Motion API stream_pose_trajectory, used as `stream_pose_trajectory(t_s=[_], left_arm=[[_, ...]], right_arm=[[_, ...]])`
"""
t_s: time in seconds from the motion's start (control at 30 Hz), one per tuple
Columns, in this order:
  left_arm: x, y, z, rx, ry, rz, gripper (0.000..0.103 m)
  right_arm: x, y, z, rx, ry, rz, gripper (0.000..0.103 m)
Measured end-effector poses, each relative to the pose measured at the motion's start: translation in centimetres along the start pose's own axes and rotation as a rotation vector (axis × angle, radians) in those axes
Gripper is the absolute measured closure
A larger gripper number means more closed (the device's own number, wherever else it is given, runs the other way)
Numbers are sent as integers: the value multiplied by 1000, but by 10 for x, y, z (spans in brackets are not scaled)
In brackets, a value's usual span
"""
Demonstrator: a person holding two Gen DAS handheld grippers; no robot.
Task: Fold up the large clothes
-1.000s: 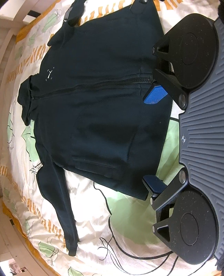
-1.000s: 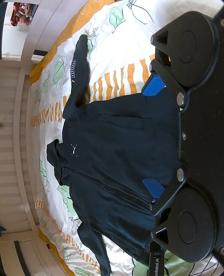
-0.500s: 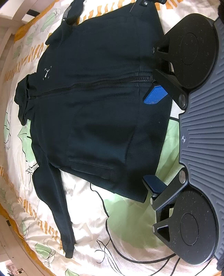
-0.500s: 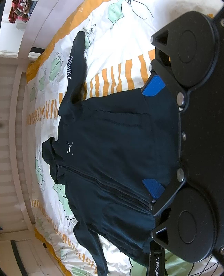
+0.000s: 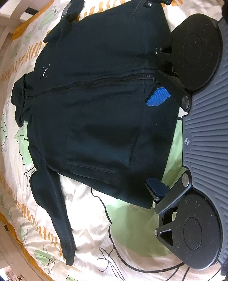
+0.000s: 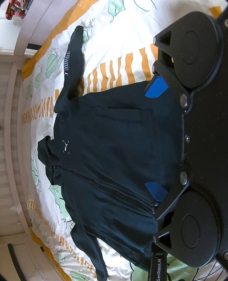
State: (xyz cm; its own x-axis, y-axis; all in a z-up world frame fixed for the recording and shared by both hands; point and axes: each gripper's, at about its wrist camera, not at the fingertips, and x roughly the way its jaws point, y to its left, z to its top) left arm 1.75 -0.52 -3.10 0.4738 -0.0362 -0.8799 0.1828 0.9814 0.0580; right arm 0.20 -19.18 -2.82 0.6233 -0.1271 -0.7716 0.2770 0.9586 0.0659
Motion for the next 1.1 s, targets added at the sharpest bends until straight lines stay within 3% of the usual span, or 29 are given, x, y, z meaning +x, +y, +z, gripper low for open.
stream_pose_trajectory(t_s=[0.2, 0.37, 0.63, 1.1], left_arm=[[6, 6, 10, -17, -12, -19, 14], [16, 28, 26, -88, -54, -69, 14], [46, 97, 56, -365, -114, -330, 14], [89, 223, 124, -546, -210, -145, 13]], right_arm=[[10, -1, 5, 7, 13, 8, 1], [20, 2, 11, 5, 18, 28, 1], [39, 12, 31, -26, 3, 81, 1], [73, 50, 71, -49, -29, 176, 1]])
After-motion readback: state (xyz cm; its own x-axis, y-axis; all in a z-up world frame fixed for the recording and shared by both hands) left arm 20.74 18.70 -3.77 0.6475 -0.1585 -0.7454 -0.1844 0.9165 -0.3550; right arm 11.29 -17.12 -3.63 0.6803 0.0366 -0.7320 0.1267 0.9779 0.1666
